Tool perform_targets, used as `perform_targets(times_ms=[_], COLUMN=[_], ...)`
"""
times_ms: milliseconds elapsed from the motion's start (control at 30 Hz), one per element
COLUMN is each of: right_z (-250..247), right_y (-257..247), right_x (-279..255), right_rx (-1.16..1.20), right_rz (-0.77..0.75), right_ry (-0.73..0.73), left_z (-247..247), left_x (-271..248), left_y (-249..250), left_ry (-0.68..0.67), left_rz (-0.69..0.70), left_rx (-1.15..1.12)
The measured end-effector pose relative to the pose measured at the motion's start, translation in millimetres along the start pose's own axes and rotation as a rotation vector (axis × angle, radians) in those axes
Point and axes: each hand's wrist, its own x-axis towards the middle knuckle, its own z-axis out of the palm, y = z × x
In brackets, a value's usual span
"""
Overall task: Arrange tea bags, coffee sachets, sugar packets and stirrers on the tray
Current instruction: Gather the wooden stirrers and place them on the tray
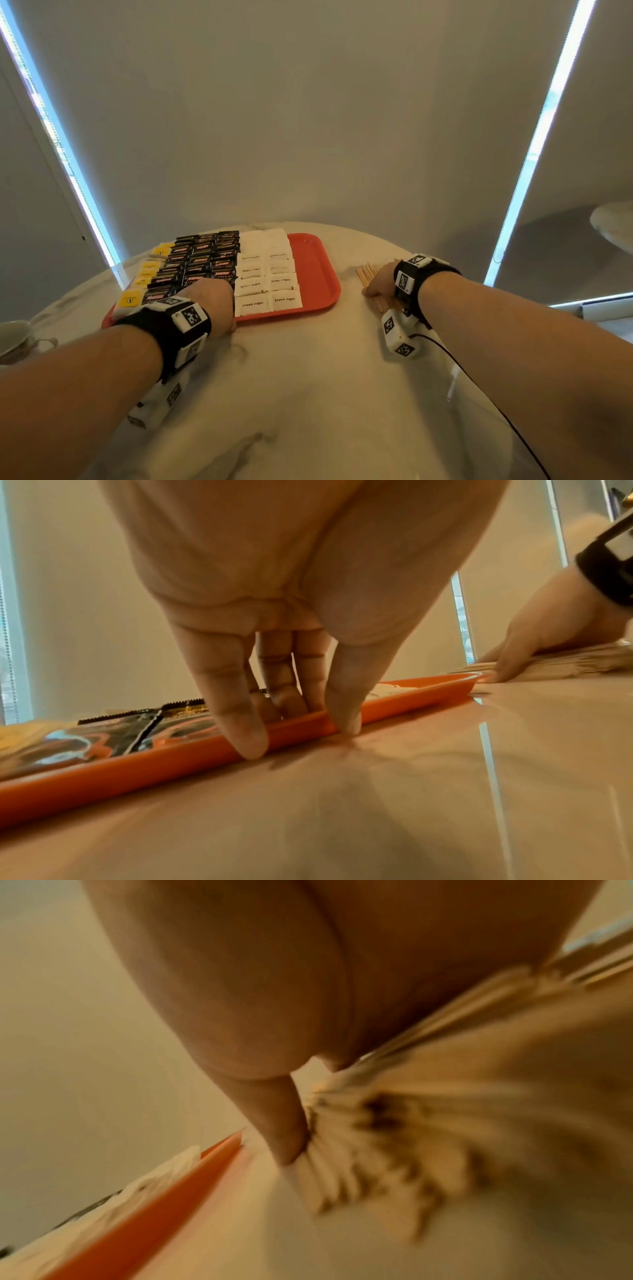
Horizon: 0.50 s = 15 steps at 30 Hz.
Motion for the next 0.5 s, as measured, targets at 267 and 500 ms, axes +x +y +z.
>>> perform_targets(times_ms=[267,500], right_z=[24,69], right_y=[4,-21], right_x=[-30,-103], right_rx=[-0.073,-0.228], right_rz=[-0.047,-0.347], right_ry=[-0.087,-0.196], left_z=[0,-9], left_x=[27,7], left_y=[-13,-8], left_ry=[0.009,0.025], left_rz=[-0.049,0.028], left_rx=[-0.084,-0.057])
